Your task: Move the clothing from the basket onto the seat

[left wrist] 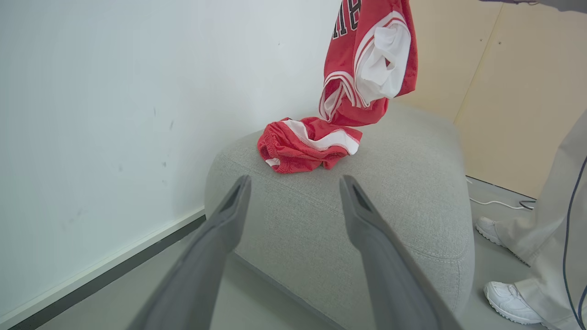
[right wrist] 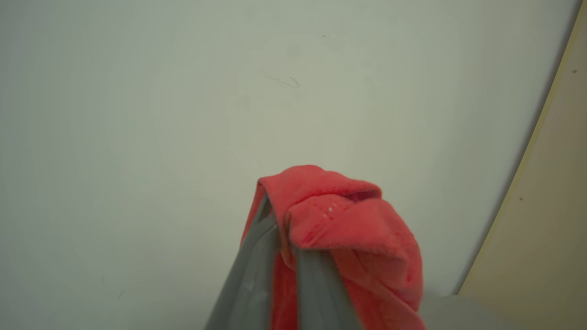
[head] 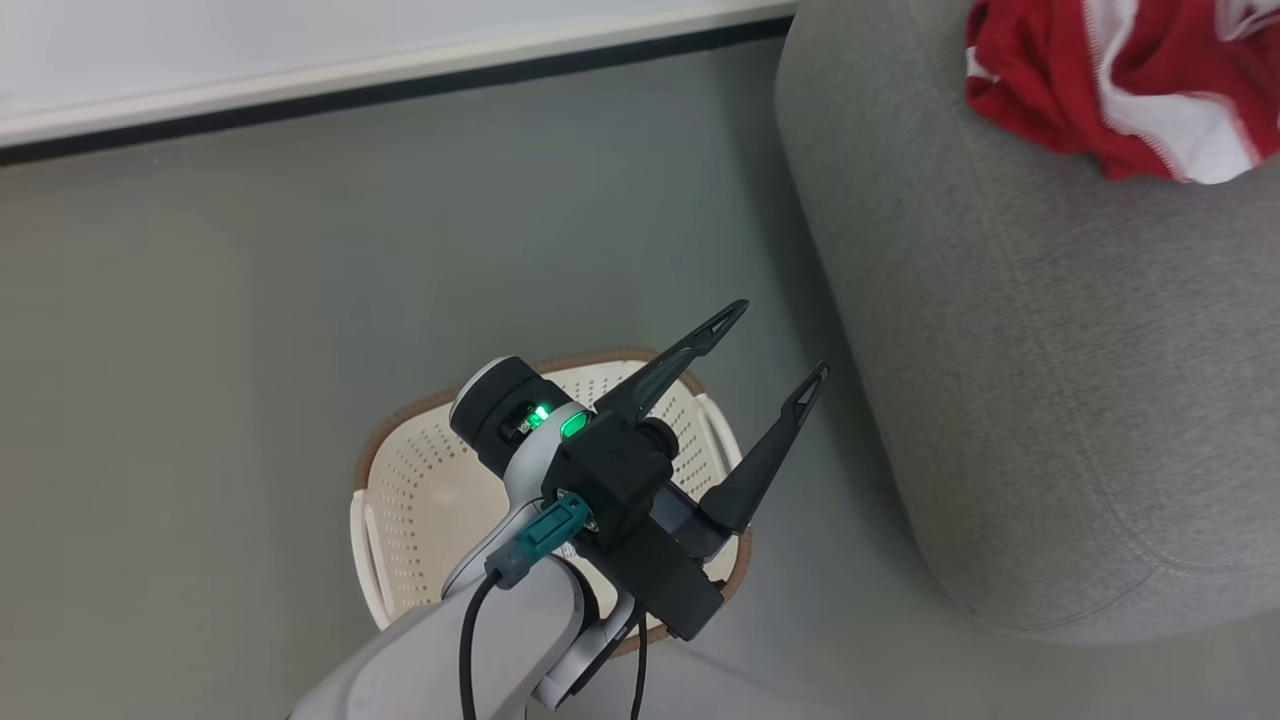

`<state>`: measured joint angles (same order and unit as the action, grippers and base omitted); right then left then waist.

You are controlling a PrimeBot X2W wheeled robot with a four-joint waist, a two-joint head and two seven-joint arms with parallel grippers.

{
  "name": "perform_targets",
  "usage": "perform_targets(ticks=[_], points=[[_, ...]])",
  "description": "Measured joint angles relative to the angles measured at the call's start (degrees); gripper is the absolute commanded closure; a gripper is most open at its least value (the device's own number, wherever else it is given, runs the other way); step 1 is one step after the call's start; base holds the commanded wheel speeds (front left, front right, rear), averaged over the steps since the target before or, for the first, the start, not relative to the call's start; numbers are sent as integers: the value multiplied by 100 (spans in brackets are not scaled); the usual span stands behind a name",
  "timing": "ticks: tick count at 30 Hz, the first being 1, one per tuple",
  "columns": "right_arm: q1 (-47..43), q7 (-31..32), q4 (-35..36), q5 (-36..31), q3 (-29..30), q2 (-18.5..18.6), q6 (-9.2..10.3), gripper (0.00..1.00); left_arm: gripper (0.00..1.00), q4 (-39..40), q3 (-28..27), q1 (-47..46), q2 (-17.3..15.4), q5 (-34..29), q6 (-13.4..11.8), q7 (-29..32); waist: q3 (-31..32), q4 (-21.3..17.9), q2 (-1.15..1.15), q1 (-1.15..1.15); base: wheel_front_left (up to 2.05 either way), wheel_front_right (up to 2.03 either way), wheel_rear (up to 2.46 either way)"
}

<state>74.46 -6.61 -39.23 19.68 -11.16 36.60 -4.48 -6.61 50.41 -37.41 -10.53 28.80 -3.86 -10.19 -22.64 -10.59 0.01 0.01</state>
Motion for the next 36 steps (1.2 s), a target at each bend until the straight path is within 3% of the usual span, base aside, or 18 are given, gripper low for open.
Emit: perform_targets(ticks=[7,14,30,32,33,34,36], points=[[153,-5,-486,-186,-62,-32,183,100,0,136,23,-22,-68,-75,-26,169,-338,187,0,-1,0,0,0],[-132,-102,-1211,-171,-131,-396,298,100,0,171,24,-123,-174,-118,-67,292,-646,276,0,-1,0,0,0],[-414,-288,-2280,-159,-336,-883,272,100,0,146,-27,-211,-236,-164,-118,403,-940,285,0,-1,0,0,0],[-478,-324,-2348,-165,-389,-939,243,58,0,132,-60,-211,-247,-164,-118,403,-925,277,0,-1,0,0,0],[-482,-359,-2383,-166,-403,-973,234,18,0,123,-82,-211,-252,-164,-118,401,-918,269,-1,-2,0,0,0],[-483,-394,-2395,-187,-449,-998,188,0,0,110,-107,-211,-255,-163,-119,396,-908,258,0,-2,0,0,0],[-485,-460,-2401,-226,-520,-1072,140,0,0,89,-144,-211,-280,-163,-120,393,-885,225,-1,-1,0,0,0]])
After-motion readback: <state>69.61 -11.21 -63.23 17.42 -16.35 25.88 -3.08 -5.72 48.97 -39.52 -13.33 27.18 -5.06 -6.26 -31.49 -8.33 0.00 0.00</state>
